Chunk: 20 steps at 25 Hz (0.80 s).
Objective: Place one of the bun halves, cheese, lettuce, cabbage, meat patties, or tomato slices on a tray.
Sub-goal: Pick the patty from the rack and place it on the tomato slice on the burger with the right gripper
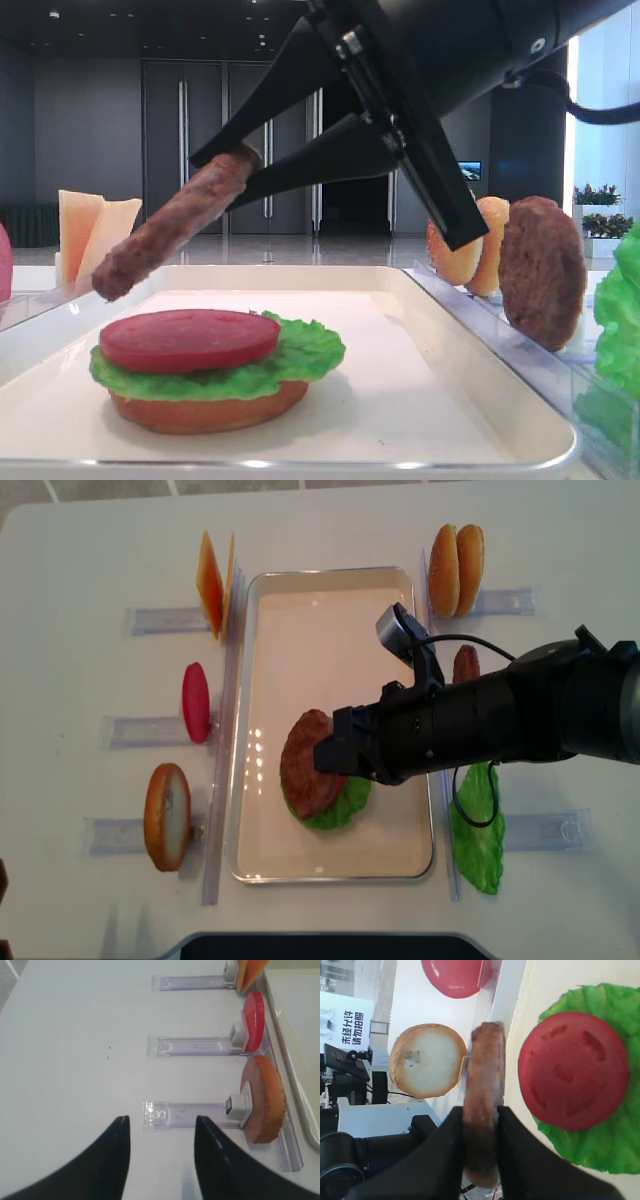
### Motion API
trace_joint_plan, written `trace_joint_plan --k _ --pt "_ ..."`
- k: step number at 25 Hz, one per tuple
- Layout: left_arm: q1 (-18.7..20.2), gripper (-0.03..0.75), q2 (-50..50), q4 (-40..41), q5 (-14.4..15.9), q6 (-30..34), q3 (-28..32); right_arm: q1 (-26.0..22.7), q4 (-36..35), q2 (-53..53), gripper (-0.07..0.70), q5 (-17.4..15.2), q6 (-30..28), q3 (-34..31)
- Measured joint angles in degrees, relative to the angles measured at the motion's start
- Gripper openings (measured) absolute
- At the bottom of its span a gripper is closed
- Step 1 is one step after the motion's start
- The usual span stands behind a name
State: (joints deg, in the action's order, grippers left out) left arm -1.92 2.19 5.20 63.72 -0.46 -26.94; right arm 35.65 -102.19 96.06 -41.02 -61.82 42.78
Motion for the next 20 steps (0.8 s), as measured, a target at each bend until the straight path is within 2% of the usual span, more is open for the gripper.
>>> trace_joint_plan --k 20 --pt "0.0 0.327 0.0 0.0 0.0 0.0 0.0 0.1 0.3 0.0 0.167 2.7 0.0 1.2"
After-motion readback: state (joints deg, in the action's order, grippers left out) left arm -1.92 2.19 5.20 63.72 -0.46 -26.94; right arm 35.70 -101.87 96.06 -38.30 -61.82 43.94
